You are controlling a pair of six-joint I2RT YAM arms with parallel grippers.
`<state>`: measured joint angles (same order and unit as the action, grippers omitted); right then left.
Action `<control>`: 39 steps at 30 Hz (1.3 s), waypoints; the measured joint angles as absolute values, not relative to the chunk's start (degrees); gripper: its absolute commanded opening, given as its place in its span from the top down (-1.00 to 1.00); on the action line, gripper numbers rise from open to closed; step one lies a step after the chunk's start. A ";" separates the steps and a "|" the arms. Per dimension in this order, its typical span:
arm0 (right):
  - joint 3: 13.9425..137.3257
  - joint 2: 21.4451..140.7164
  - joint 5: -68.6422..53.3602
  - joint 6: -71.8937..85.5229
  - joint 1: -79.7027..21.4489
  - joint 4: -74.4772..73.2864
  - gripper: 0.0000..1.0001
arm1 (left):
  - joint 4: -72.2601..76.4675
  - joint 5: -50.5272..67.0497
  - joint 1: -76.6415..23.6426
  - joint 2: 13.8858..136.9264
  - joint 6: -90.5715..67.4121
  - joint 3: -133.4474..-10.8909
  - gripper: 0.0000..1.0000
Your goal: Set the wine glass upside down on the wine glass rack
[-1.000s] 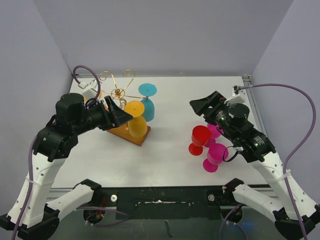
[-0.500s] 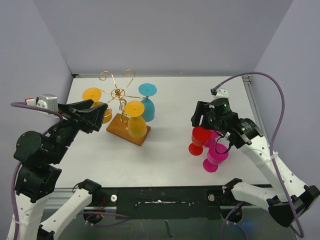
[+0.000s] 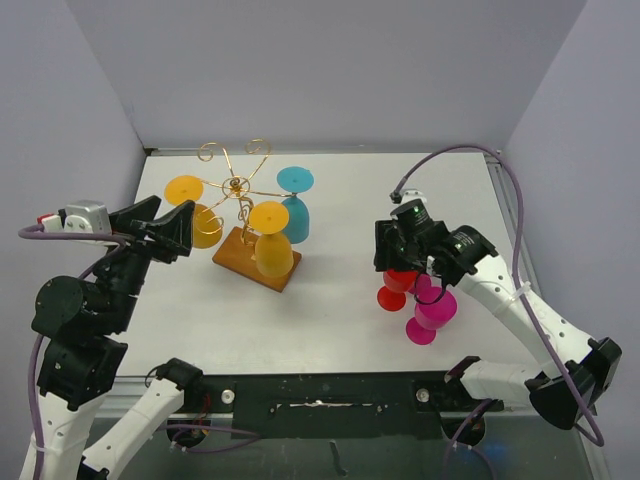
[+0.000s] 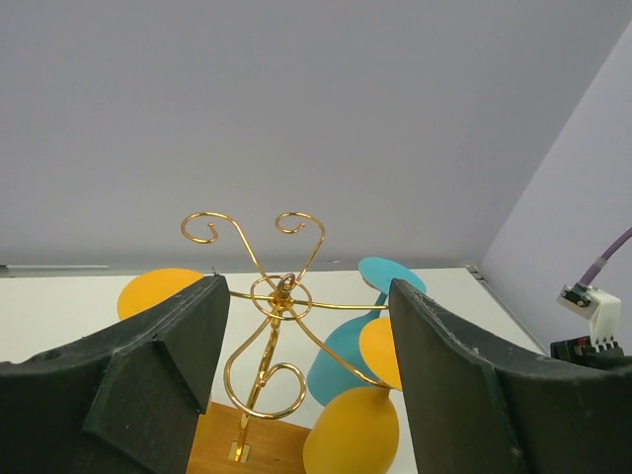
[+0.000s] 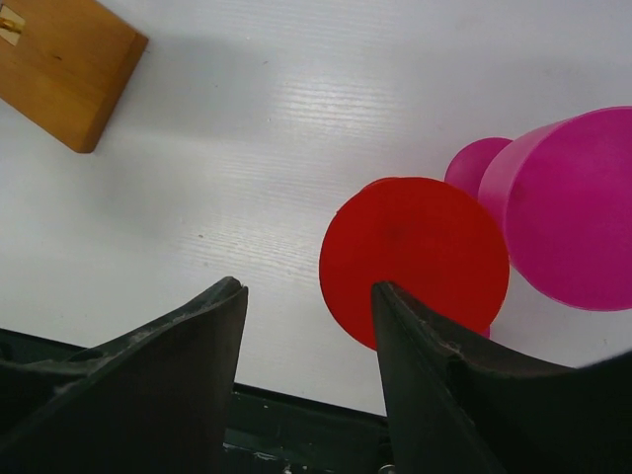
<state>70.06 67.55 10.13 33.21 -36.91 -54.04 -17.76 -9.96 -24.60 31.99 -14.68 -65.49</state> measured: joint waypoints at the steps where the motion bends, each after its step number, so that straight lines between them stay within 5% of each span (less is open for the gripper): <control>1: 70.06 68.18 10.33 33.23 -36.88 -54.22 -0.03 | -17.76 -10.13 -24.60 32.01 -14.46 -65.49 -0.28; 17: 68.49 73.73 10.94 34.33 -36.88 -53.10 0.73 | -17.89 -9.04 -24.60 33.36 -14.22 -65.63 -0.29; 32: 68.42 75.35 11.31 34.81 -36.88 -51.68 0.70 | -18.22 -4.32 -24.60 35.99 -16.71 -68.07 -0.29; 39: 68.40 76.40 11.29 35.33 -36.88 -51.27 1.00 | -18.24 -2.00 -24.60 37.10 -18.61 -68.95 -0.29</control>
